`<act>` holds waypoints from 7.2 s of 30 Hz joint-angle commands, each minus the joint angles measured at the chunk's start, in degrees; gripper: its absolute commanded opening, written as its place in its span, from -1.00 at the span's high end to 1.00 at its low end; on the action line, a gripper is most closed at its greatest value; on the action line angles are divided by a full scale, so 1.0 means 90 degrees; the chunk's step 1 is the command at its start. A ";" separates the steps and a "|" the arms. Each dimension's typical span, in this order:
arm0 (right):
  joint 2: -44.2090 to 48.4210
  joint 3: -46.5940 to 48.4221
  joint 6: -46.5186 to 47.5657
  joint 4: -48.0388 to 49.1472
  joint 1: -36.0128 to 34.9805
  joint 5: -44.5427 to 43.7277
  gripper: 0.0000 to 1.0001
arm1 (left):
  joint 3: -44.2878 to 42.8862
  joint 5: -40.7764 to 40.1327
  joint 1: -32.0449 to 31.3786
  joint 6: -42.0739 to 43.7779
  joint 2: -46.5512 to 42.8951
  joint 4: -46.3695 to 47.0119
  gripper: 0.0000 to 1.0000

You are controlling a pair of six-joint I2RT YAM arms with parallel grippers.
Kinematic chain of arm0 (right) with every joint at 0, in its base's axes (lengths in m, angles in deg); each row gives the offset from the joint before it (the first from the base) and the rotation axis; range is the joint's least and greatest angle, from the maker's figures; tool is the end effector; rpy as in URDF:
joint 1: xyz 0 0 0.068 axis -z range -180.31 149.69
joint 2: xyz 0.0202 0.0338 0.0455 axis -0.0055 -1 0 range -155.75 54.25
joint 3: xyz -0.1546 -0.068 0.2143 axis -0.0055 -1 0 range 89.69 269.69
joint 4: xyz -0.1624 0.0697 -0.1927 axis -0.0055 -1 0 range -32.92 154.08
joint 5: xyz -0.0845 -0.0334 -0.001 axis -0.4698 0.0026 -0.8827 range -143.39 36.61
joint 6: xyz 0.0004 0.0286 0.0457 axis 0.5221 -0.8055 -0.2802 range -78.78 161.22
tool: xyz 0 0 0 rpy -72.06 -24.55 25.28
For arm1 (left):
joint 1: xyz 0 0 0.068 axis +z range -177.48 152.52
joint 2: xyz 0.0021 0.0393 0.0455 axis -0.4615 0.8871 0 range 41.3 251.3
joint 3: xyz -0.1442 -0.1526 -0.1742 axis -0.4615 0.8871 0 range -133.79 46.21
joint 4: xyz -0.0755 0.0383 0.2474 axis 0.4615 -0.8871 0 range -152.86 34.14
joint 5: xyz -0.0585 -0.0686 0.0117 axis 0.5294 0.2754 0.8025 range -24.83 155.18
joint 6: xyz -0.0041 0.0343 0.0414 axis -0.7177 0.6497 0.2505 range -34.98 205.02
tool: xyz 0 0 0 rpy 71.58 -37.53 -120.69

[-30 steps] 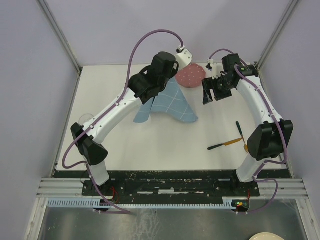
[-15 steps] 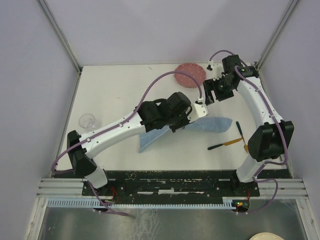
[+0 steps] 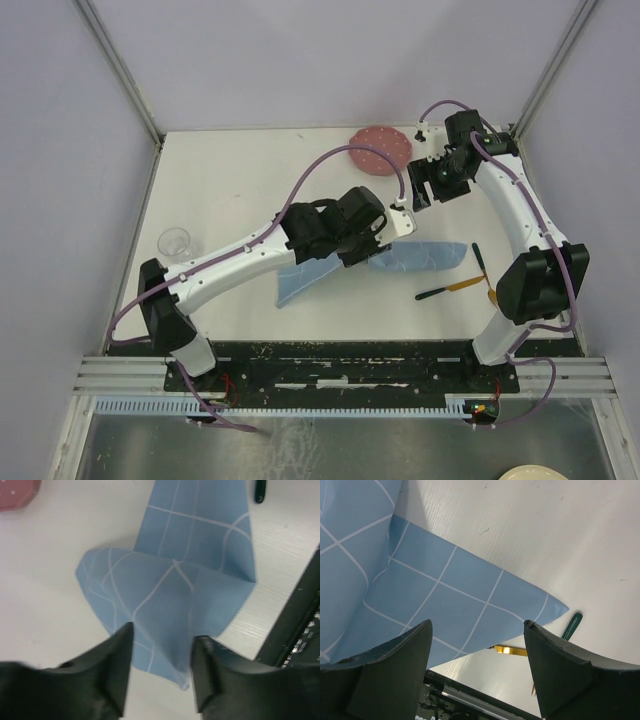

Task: Set the dinner table for one person
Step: Fold the napkin at the center of the board.

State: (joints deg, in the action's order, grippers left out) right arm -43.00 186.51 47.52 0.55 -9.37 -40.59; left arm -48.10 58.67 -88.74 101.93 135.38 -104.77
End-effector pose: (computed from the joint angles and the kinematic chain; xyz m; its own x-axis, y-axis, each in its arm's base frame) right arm 0.3410 0.0623 0.3359 -0.8546 -0.2446 -0.4581 -0.3454 0.9265 0.1497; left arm 0.1747 -0.3100 0.3556 -0.1027 0.7881 -0.6069 0.9040 0.3285 0.2735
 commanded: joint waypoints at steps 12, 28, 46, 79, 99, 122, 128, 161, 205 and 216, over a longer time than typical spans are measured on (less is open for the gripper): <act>0.0441 -0.0237 0.0060 0.0099 -0.0009 -0.0037 -0.64 | 0.1688 -0.1151 0.0775 0.0221 -0.0896 0.0746 -0.84; 0.0329 -0.0168 0.0063 0.0048 -0.0009 -0.0035 -0.64 | 0.3302 -0.0800 0.1647 0.0436 -0.3107 0.0672 -0.84; 0.0425 -0.0454 0.0127 0.0066 -0.0009 -0.0167 -0.64 | 0.3551 0.0154 0.3992 -0.0602 -0.1608 0.1173 -0.76; 0.0436 -0.0316 0.0339 -0.0021 -0.0008 -0.0716 -0.64 | 0.2307 0.1142 0.5564 -0.1441 0.0864 0.1093 -0.43; 0.0413 -0.0385 0.0359 -0.0019 -0.0009 -0.0787 -0.64 | 0.2802 0.0860 0.5842 -0.1786 0.1113 0.1526 -0.34; 0.0563 -0.0766 0.0471 0.0059 0.0001 -0.1163 -0.64 | 0.2477 0.1371 0.6223 -0.1960 0.1400 0.1896 0.95; 0.0479 -0.0656 0.0462 0.0035 0.0001 -0.1168 -0.64 | 0.1299 0.1103 0.6732 -0.1973 0.1247 0.0908 0.95; 0.0468 -0.0700 0.0452 0.0091 0.0003 -0.1275 -0.63 | -0.3108 0.1205 0.7635 -0.1724 0.1750 -0.0602 0.94; 0.0460 -0.0667 0.0520 0.0077 0.0031 -0.1488 -0.62 | -0.0035 0.8603 0.5299 -0.3553 -0.1014 0.3158 0.94; 0.0434 -0.0568 0.0519 0.0066 0.0059 -0.1527 -0.61 | 0.1815 0.8320 0.4137 -0.2834 -0.1445 0.2326 0.94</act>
State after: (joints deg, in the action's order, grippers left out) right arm -40.93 179.78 51.78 0.27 -9.13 -53.66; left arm -35.22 133.82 -49.39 72.24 124.35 -79.70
